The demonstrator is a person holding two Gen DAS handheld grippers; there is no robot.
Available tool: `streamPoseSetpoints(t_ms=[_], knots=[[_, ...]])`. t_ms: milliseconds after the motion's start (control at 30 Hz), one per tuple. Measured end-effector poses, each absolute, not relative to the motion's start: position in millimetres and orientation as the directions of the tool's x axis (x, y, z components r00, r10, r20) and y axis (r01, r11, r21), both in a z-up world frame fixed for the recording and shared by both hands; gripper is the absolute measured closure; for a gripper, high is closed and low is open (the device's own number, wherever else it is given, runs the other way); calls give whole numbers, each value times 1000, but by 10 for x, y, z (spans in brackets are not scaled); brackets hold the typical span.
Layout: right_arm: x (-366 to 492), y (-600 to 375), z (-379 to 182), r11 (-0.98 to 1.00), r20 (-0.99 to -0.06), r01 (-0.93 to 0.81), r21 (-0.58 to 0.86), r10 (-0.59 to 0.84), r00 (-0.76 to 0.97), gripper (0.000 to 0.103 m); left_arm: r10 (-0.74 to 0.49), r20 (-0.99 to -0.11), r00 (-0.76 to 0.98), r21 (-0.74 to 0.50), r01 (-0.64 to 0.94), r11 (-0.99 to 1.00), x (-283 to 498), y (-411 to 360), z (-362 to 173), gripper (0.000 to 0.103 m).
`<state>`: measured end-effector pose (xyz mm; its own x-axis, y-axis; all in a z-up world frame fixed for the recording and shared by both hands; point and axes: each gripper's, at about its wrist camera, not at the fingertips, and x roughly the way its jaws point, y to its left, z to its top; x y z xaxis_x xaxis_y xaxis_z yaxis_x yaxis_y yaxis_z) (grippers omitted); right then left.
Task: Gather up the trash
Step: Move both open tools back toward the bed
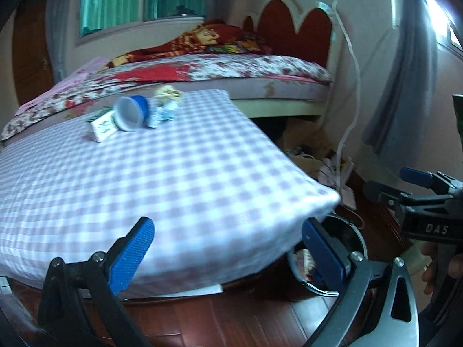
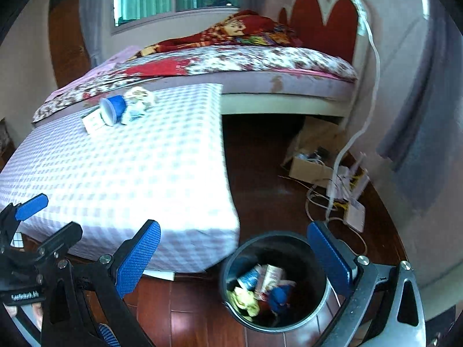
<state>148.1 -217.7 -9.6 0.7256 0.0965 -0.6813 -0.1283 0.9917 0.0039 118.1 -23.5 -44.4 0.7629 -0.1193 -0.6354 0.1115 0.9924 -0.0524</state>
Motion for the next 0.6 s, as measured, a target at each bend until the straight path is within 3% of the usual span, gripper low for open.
streamPoseSetpoints(t_ms=[300,600], knots=[[1886,-1661,266,957,-610,-275,96,275,743,1,44,-597,801,20,-40,999,1418,553,-155,1],[2719,-983,244,938,-610,-347,22,288,738,1,103,-610,785,13,-120,993,2006,1293,-144,3]])
